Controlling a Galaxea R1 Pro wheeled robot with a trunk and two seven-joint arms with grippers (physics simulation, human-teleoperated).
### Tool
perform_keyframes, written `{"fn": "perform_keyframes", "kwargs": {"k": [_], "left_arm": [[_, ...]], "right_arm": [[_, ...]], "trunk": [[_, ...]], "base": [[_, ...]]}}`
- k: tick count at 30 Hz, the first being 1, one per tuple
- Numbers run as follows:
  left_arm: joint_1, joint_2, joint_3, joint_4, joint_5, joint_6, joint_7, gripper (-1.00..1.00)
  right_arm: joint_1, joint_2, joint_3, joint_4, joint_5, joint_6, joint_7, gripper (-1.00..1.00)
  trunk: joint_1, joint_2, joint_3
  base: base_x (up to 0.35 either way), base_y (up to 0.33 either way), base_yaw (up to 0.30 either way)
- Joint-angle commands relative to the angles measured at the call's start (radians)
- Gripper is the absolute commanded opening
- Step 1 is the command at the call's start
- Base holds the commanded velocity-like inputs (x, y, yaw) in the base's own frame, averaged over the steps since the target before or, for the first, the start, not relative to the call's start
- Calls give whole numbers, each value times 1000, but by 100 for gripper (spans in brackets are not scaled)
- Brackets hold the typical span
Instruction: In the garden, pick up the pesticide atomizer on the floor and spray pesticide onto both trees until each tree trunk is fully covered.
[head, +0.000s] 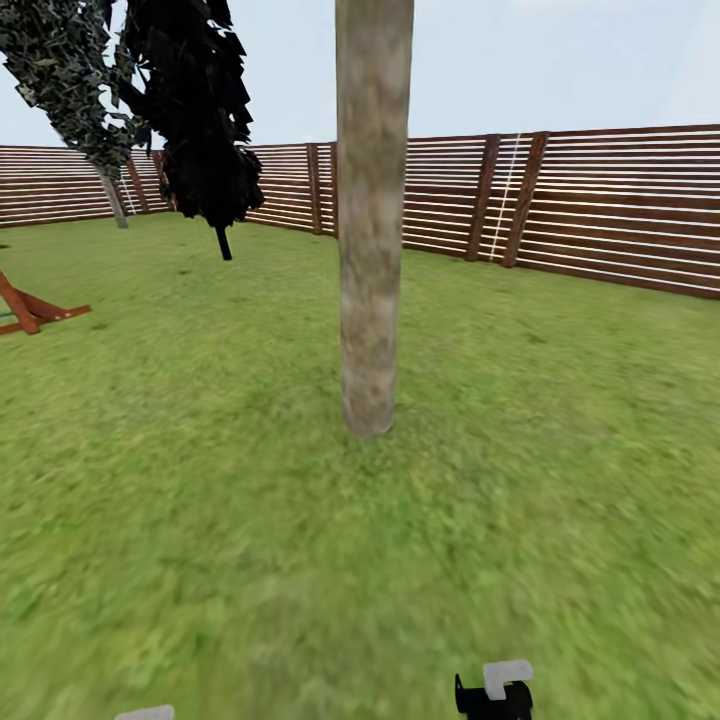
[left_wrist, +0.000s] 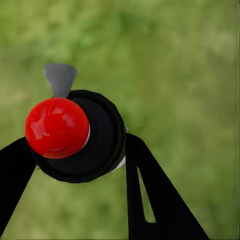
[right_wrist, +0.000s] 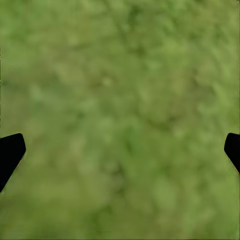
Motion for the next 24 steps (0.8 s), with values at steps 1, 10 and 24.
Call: {"fn": "perform_keyframes", "kwargs": {"k": [1, 10, 24], "left_arm": [[-1, 0, 5, 1, 7, -2, -5, -100], [-1, 1, 6, 1, 7, -2, -4, -100], [-9, 52, -8, -127, -16, -1, -101, -100]], "right_arm": [[-1, 1, -8, 1, 10, -2, -5, 100], [-1, 3, -9, 1, 8, -3, -6, 100], [-1, 3, -4, -156, 42, 1, 7, 100]], "trunk": [[0, 0, -1], [0, 0, 3], [0, 0, 7]], "base": [[338, 0, 0], [326, -43, -225], [263, -165, -77]]}}
